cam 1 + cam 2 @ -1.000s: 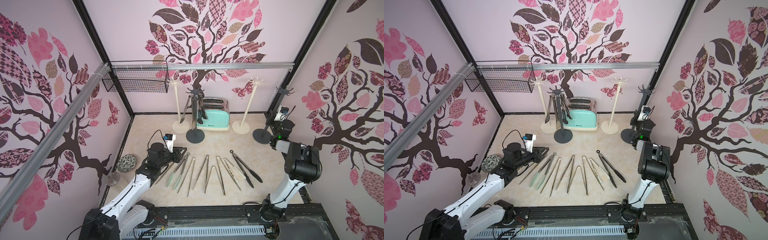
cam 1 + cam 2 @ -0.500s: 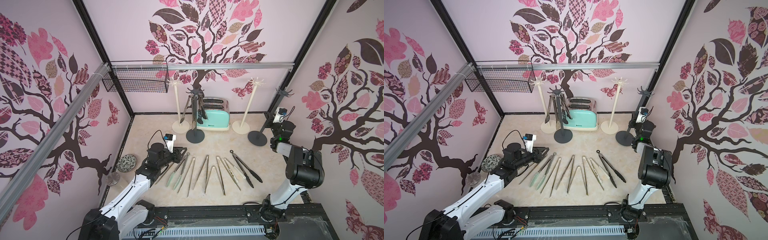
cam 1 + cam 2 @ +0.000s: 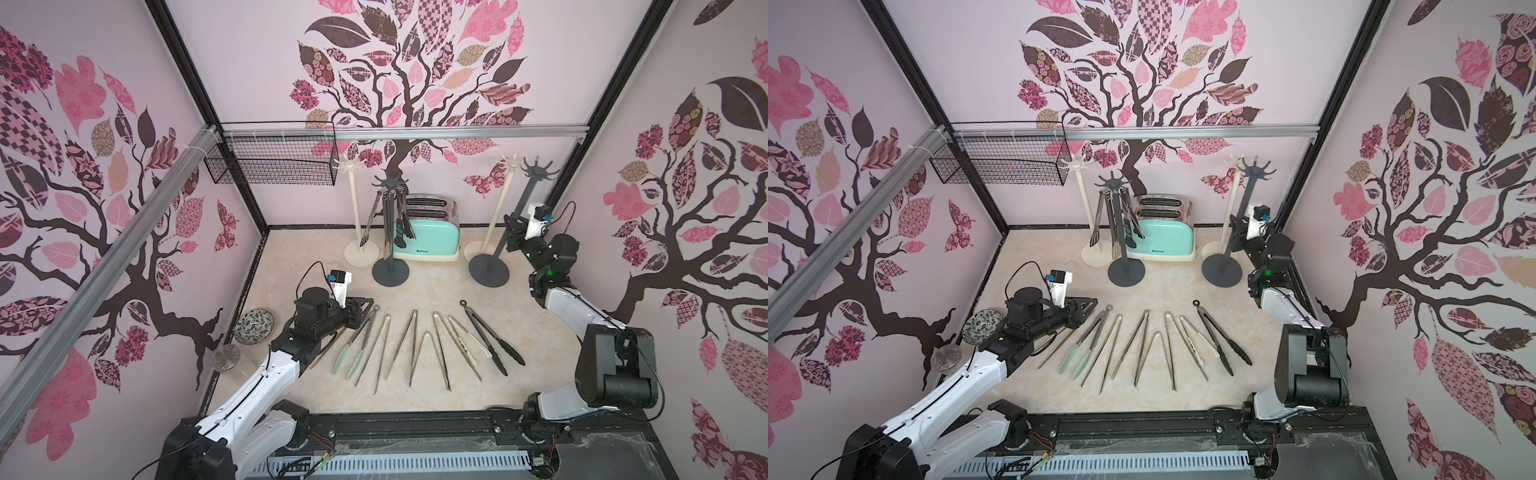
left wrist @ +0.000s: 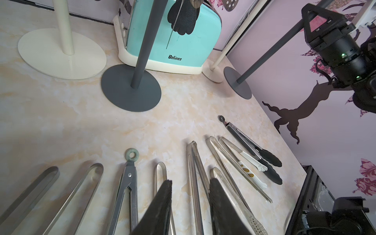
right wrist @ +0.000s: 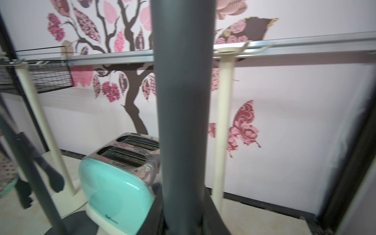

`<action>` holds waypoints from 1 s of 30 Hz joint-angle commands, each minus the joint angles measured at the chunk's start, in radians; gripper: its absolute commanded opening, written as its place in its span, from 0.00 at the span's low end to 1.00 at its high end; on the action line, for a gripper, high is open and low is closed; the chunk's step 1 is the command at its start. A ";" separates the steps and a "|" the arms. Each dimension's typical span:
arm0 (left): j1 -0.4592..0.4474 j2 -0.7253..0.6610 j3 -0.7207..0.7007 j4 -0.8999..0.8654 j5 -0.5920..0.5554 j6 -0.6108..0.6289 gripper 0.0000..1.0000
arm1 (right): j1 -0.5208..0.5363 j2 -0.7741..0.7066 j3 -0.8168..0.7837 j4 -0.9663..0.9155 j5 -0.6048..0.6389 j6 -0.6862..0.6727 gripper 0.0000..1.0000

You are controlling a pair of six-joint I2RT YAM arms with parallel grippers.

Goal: Hang food tongs on kitchen utensil racks
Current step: Pick up the rack from the center of the board, then place the rack at the center of the board.

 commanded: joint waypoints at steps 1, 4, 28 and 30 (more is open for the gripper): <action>-0.004 -0.011 0.001 -0.016 -0.008 -0.008 0.34 | 0.086 -0.023 0.061 0.062 0.011 -0.005 0.00; -0.004 -0.012 0.007 -0.025 -0.007 -0.011 0.34 | 0.151 0.008 0.072 0.093 0.036 0.015 0.00; -0.013 -0.010 -0.001 -0.024 -0.005 -0.001 0.33 | 0.345 0.248 0.189 0.180 0.143 -0.001 0.00; -0.013 -0.010 -0.004 -0.025 -0.007 0.001 0.33 | 0.351 0.267 0.202 0.185 0.147 -0.001 0.00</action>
